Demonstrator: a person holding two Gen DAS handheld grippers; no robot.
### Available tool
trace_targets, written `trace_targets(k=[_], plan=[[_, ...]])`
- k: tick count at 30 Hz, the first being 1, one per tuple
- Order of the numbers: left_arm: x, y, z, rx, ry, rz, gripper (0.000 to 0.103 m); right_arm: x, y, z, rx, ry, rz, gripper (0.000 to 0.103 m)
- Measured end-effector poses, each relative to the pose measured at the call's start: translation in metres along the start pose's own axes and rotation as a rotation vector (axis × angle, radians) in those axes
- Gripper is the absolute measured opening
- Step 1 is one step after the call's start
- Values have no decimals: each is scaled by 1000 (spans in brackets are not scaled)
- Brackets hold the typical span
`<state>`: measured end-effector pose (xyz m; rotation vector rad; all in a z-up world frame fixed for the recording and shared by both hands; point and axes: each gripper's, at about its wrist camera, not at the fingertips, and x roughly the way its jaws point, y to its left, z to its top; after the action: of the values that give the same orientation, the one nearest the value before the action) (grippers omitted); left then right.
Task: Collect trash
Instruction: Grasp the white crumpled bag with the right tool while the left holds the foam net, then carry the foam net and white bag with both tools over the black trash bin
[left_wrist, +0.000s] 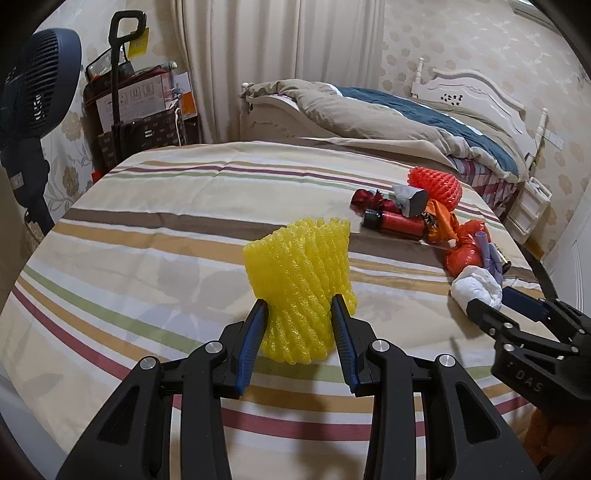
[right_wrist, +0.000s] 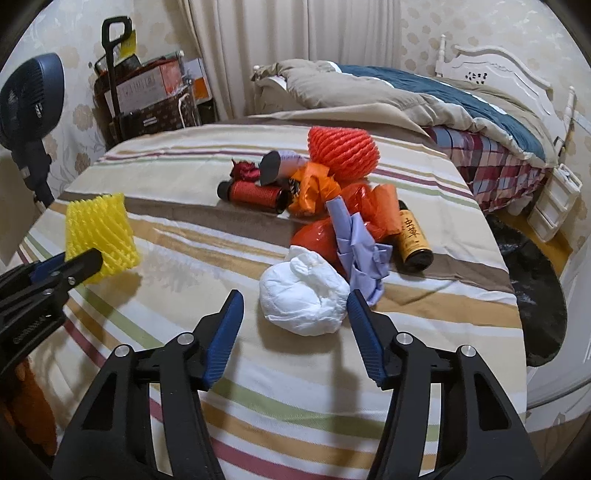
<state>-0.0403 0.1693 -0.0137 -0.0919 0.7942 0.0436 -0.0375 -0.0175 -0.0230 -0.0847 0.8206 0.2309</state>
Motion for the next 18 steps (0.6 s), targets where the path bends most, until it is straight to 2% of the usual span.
trace_targets(k=[1, 2, 8, 18], plan=[[1, 1, -1, -3, 2, -2, 38, 2, 2, 0, -11, 1, -14, 54], [2, 2, -1, -7, 5, -6, 38, 4, 5, -1, -22, 3, -27, 46], [3, 2, -4, -12, 8, -22, 38, 2, 6, 0, -34, -11, -34, 36], [-8, -5, -5, 0, -10, -38, 38, -21, 6, -4, -35, -53, -2, 35]])
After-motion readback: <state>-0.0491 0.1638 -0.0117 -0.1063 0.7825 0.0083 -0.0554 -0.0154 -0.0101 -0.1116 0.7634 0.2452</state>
